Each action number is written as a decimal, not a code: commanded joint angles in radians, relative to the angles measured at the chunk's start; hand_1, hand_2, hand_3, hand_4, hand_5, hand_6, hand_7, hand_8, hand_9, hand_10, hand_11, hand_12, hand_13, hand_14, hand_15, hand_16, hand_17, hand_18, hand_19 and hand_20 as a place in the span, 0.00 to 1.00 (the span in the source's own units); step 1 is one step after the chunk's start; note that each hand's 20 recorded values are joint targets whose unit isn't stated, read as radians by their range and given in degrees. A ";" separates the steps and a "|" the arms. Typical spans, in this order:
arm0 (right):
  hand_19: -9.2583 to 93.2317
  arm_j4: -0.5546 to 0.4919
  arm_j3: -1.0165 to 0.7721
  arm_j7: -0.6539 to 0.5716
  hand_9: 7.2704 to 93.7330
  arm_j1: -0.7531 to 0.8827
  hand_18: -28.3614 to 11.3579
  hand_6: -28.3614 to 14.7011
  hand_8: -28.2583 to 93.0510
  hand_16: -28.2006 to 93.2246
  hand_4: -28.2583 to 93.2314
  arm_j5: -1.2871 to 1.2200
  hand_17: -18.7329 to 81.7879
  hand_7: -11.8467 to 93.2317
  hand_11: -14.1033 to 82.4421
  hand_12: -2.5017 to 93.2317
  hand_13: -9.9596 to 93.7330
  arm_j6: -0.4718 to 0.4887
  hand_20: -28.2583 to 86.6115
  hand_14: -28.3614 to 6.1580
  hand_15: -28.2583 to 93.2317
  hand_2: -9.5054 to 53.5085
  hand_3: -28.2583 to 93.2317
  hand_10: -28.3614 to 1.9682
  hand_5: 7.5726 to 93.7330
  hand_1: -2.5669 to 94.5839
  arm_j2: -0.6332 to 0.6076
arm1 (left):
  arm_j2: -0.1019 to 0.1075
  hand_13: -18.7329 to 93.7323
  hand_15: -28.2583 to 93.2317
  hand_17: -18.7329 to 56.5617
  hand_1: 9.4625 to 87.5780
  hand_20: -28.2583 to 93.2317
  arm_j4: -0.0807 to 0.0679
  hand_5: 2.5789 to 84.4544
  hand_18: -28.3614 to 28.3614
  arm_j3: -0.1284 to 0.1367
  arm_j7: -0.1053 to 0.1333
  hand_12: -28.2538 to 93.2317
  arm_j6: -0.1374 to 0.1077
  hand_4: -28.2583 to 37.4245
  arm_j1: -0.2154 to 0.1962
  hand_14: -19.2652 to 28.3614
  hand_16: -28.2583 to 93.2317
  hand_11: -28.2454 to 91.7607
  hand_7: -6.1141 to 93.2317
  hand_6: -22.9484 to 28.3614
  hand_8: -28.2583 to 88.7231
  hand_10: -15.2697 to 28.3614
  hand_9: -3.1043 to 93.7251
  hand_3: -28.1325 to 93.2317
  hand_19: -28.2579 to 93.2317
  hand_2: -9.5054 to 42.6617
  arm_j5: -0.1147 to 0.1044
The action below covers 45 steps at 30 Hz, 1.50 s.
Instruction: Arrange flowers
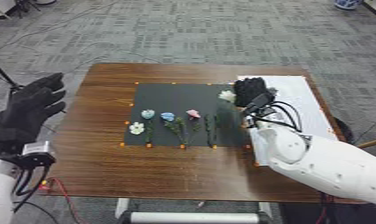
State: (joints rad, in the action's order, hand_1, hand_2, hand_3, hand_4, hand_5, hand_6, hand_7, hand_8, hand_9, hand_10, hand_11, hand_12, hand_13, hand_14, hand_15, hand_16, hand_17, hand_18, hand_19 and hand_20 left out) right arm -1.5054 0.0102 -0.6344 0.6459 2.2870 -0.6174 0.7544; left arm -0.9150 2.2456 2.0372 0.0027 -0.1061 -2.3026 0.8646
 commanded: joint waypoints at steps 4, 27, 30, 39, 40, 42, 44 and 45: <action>1.00 0.036 0.119 0.012 0.97 -0.156 0.19 0.71 0.21 0.47 0.01 -0.014 0.66 0.47 0.33 0.54 0.86 0.010 0.79 0.71 0.92 0.00 0.96 0.80 0.84 0.51 0.136 | -0.001 0.22 0.55 0.10 0.21 0.30 0.016 0.27 0.80 -0.010 0.004 0.38 0.003 0.03 0.016 0.67 0.19 0.41 0.26 0.49 0.16 0.58 0.21 0.82 0.55 0.14 0.005; 1.00 0.086 0.177 0.033 0.96 -0.121 0.19 0.72 0.21 0.48 0.00 -0.010 0.66 0.47 0.33 0.54 0.86 0.094 0.80 0.72 0.92 0.00 0.96 0.81 0.84 0.51 0.117 | 0.008 0.22 0.55 0.10 0.20 0.30 0.003 0.27 0.80 -0.018 -0.001 0.38 0.017 0.03 0.032 0.67 0.19 0.41 0.27 0.49 0.16 0.58 0.21 0.82 0.55 0.14 0.002; 1.00 0.087 0.158 0.036 0.96 -0.108 0.19 0.73 0.21 0.48 0.01 -0.008 0.66 0.48 0.32 0.54 0.86 0.117 0.80 0.72 0.92 0.00 0.95 0.81 0.83 0.51 0.115 | 0.006 0.22 0.55 0.10 0.20 0.30 0.005 0.27 0.80 -0.016 -0.001 0.38 0.019 0.03 0.027 0.67 0.19 0.41 0.27 0.49 0.16 0.58 0.21 0.82 0.55 0.14 0.001; 1.00 0.070 0.098 0.059 0.87 -0.075 0.20 0.72 0.20 0.48 0.00 -0.009 0.63 0.50 0.31 0.52 0.83 0.176 0.79 0.71 0.93 0.00 0.93 0.83 0.70 0.47 0.096 | 0.002 0.22 0.55 0.10 0.21 0.30 0.011 0.27 0.80 -0.007 -0.006 0.38 0.016 0.03 0.019 0.67 0.19 0.41 0.27 0.49 0.16 0.58 0.21 0.82 0.55 0.15 0.003; 1.00 0.066 0.083 0.068 0.86 -0.068 0.20 0.72 0.20 0.48 0.00 -0.011 0.63 0.51 0.32 0.52 0.83 0.181 0.79 0.71 0.93 0.00 0.93 0.83 0.69 0.47 0.093 | 0.003 0.22 0.55 0.10 0.20 0.30 0.010 0.27 0.80 -0.008 -0.007 0.38 0.015 0.03 0.021 0.67 0.19 0.41 0.27 0.49 0.16 0.58 0.21 0.82 0.55 0.15 0.002; 1.00 0.054 0.064 0.073 0.85 -0.060 0.20 0.72 0.20 0.48 0.00 -0.012 0.62 0.51 0.32 0.53 0.82 0.204 0.79 0.71 0.93 0.00 0.93 0.82 0.67 0.45 0.087 | 0.003 0.22 0.55 0.10 0.20 0.30 0.010 0.27 0.80 -0.007 -0.007 0.38 0.013 0.03 0.020 0.67 0.19 0.41 0.27 0.49 0.16 0.58 0.21 0.82 0.55 0.15 0.003; 1.00 0.047 0.042 0.080 0.83 -0.049 0.19 0.72 0.20 0.48 0.00 -0.004 0.62 0.50 0.32 0.52 0.82 0.214 0.79 0.71 0.93 0.00 0.93 0.82 0.66 0.44 0.081 | 0.002 0.22 0.55 0.10 0.20 0.30 0.010 0.27 0.80 -0.009 -0.009 0.38 0.012 0.03 0.022 0.67 0.19 0.41 0.27 0.49 0.16 0.58 0.21 0.82 0.55 0.15 0.003; 1.00 0.043 0.033 0.075 0.82 -0.045 0.19 0.72 0.20 0.48 0.00 0.001 0.61 0.50 0.32 0.52 0.82 0.215 0.79 0.70 0.93 0.00 0.93 0.81 0.65 0.43 0.077 | 0.000 0.22 0.55 0.10 0.20 0.30 0.011 0.27 0.80 -0.007 -0.009 0.38 0.014 0.03 0.020 0.67 0.19 0.41 0.26 0.49 0.16 0.58 0.21 0.82 0.55 0.15 0.004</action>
State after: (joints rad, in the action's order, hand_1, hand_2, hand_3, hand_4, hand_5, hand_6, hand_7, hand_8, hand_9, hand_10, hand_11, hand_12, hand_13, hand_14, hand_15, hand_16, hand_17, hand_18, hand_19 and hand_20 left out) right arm -1.4321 0.0962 -0.5772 0.5818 2.2667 -0.4360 0.8549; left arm -0.9071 2.2501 2.0223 0.0023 -0.0958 -2.2736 0.8667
